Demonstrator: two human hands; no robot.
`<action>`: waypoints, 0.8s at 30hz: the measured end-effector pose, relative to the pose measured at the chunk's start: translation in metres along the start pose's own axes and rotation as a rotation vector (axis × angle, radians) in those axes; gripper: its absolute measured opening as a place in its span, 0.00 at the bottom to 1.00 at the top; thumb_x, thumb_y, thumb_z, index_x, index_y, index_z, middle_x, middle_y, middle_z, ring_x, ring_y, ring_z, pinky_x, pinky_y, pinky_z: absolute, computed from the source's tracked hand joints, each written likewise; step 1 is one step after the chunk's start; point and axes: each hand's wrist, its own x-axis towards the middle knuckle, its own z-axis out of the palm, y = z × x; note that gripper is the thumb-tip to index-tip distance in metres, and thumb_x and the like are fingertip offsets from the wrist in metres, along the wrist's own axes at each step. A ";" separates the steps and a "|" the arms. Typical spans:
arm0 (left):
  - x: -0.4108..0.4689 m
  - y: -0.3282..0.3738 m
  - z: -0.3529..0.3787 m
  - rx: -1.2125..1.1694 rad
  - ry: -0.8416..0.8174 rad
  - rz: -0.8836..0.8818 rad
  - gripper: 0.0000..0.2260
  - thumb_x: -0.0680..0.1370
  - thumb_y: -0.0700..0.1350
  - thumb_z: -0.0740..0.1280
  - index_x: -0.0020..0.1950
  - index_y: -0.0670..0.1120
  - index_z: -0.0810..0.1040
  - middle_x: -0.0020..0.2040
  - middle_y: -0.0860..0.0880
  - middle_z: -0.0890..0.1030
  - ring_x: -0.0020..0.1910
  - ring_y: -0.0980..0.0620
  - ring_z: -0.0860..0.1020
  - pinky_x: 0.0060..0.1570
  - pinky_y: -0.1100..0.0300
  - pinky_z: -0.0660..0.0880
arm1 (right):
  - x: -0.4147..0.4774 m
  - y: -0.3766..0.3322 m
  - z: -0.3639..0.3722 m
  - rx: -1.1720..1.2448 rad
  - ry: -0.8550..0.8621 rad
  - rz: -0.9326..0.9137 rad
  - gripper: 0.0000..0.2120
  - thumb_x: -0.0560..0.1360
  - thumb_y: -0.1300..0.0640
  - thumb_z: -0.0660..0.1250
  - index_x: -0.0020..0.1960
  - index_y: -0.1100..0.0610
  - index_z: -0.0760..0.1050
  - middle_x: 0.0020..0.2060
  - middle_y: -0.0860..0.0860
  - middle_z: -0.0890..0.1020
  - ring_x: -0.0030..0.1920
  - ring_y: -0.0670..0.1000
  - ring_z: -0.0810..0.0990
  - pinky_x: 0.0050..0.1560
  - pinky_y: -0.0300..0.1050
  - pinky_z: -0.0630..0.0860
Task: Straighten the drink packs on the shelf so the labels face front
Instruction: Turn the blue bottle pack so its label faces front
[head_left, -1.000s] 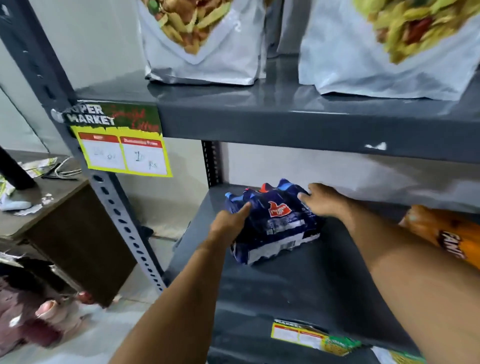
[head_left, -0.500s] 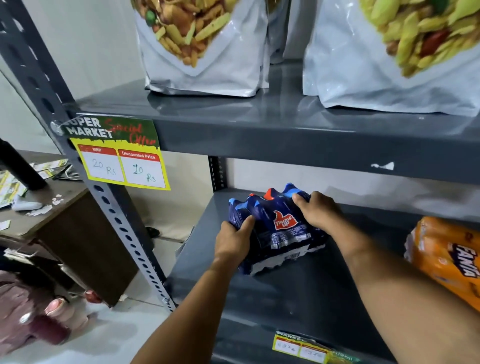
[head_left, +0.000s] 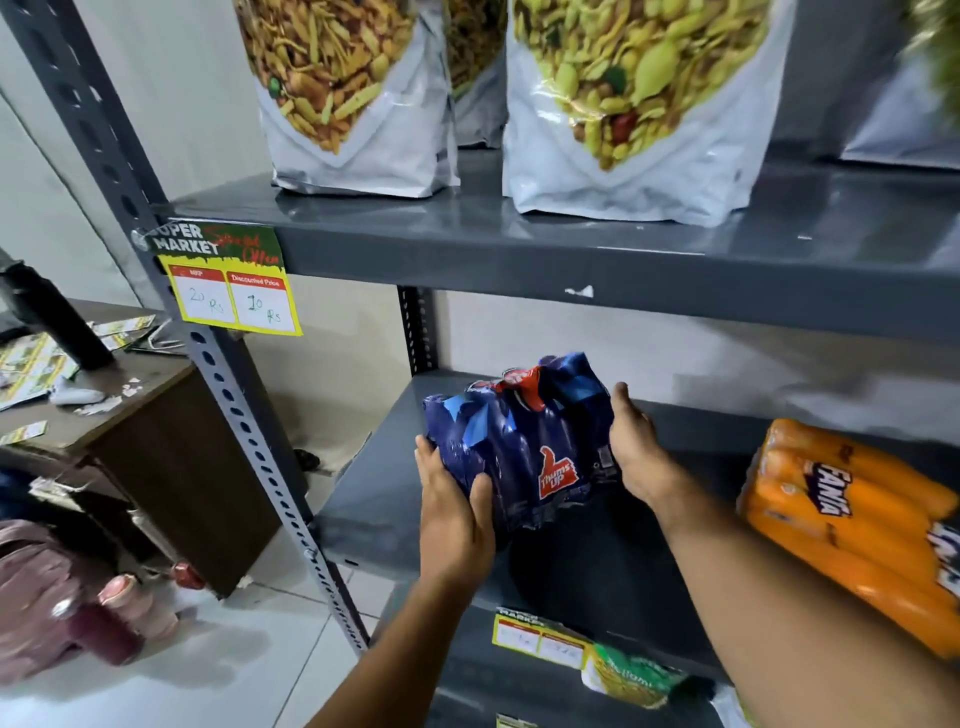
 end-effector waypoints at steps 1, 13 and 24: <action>-0.007 -0.001 0.001 0.004 0.003 0.032 0.35 0.79 0.57 0.54 0.79 0.47 0.39 0.82 0.43 0.46 0.80 0.46 0.48 0.78 0.49 0.52 | -0.003 0.001 -0.001 0.066 0.009 0.036 0.27 0.77 0.35 0.54 0.60 0.53 0.78 0.57 0.55 0.82 0.55 0.57 0.82 0.55 0.53 0.79; -0.059 0.001 0.006 0.174 -0.009 0.098 0.37 0.80 0.55 0.60 0.80 0.45 0.43 0.80 0.50 0.41 0.80 0.50 0.43 0.78 0.52 0.48 | -0.023 0.014 -0.016 0.106 0.041 0.082 0.17 0.81 0.56 0.52 0.52 0.59 0.79 0.42 0.56 0.83 0.38 0.55 0.81 0.29 0.43 0.75; 0.004 0.051 -0.020 -0.029 0.005 -0.090 0.30 0.80 0.62 0.53 0.78 0.48 0.57 0.77 0.46 0.66 0.74 0.46 0.66 0.73 0.48 0.64 | -0.033 -0.019 -0.017 -0.109 0.047 -0.329 0.18 0.74 0.41 0.62 0.54 0.51 0.82 0.52 0.50 0.85 0.52 0.51 0.82 0.53 0.51 0.80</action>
